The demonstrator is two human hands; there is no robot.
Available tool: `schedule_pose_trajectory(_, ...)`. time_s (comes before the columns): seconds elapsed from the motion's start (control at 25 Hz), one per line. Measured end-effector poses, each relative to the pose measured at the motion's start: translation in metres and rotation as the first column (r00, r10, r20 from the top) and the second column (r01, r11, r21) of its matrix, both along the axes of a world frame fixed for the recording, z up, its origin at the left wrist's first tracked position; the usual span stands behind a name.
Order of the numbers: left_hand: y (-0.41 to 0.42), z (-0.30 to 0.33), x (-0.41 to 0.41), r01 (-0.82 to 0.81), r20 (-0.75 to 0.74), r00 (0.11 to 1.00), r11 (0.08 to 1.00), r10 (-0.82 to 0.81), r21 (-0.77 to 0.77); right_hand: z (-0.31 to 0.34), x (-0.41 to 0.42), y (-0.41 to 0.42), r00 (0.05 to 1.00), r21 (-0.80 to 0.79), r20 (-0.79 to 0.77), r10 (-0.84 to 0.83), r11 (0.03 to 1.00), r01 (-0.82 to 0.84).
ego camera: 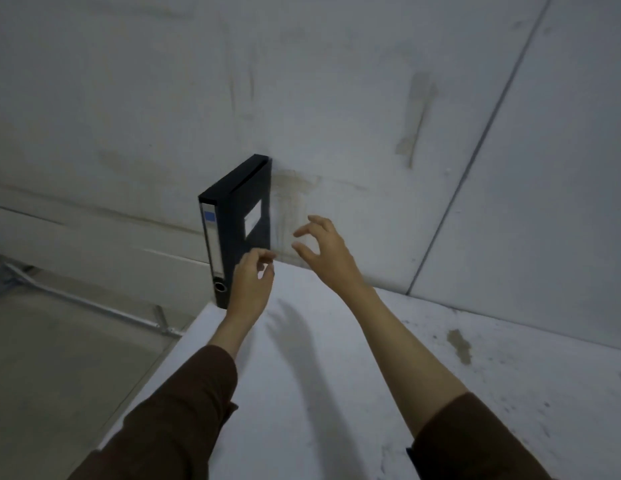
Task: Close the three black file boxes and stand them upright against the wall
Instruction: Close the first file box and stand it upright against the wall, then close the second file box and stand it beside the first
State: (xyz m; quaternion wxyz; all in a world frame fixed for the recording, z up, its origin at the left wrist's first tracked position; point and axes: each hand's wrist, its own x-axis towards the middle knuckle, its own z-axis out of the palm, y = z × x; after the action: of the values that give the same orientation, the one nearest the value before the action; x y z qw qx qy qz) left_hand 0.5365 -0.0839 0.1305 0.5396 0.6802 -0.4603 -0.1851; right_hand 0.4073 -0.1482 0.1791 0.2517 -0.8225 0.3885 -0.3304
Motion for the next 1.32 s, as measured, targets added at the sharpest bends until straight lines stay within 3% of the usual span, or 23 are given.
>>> schedule_pose_trajectory(0.16, 0.016, 0.005, -0.095, 0.155, 0.015, 0.988, 0.985, -0.157, 0.080, -0.003, -0.114, 0.022, 0.998, -0.009, -0.055, -0.037, 0.999, 0.036)
schedule_pose_trajectory(0.44, 0.054, 0.013, -0.260, 0.281, 0.057, 0.957, 0.959, -0.283, 0.036, -0.016, -0.310, 0.082, 0.983, 0.084, -0.079, -0.167, 0.981, 0.173)
schedule_pose_trajectory(0.88, 0.071, -0.023, -0.474, 0.580, 0.058, 0.802, 0.798, -0.595, 0.161, -0.073, -0.550, 0.175, 0.880, 0.247, -0.071, -0.470, 0.846, 0.472)
schedule_pose_trajectory(1.32, 0.031, -0.088, -0.647, 0.587, 0.008, 0.775, 0.724, -0.632, 0.363, -0.117, -0.752, 0.174, 0.784, 0.325, -0.153, -0.601, 0.719, 0.615)
